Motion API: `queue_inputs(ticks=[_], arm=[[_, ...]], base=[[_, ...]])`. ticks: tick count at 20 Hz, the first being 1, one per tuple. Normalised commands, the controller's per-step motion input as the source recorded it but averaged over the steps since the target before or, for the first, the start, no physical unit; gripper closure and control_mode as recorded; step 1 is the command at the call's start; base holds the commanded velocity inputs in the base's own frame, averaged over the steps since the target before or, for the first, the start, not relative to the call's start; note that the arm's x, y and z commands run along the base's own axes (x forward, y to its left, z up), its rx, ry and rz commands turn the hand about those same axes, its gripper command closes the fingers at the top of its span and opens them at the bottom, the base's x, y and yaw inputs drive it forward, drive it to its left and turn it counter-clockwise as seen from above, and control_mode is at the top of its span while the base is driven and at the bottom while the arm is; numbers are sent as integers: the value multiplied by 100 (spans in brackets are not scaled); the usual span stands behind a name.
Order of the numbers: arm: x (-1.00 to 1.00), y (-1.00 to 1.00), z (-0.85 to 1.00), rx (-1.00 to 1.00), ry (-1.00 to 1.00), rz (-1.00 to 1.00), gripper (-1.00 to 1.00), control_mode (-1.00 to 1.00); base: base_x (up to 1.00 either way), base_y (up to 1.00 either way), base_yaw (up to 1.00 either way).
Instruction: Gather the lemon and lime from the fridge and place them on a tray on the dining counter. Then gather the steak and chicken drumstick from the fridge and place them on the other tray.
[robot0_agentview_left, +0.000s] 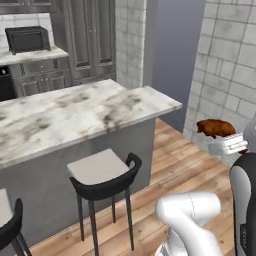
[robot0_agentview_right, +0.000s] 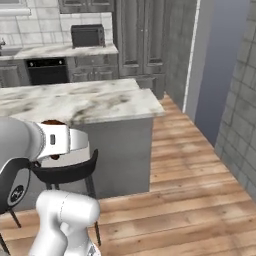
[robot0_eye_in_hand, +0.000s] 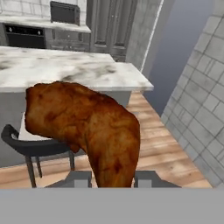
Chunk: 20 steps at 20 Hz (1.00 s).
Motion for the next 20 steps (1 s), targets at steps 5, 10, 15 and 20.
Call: queue_inputs(ticks=[5,10,15,20], arm=[[0,0,0,0,0,0,100,100],[0,0,0,0,0,0,100,100],[0,0,0,0,0,0,100,100],[0,0,0,0,0,0,100,100]], base=[[-28,71,30],[5,12,18],[5,-4,15],[0,28,27]])
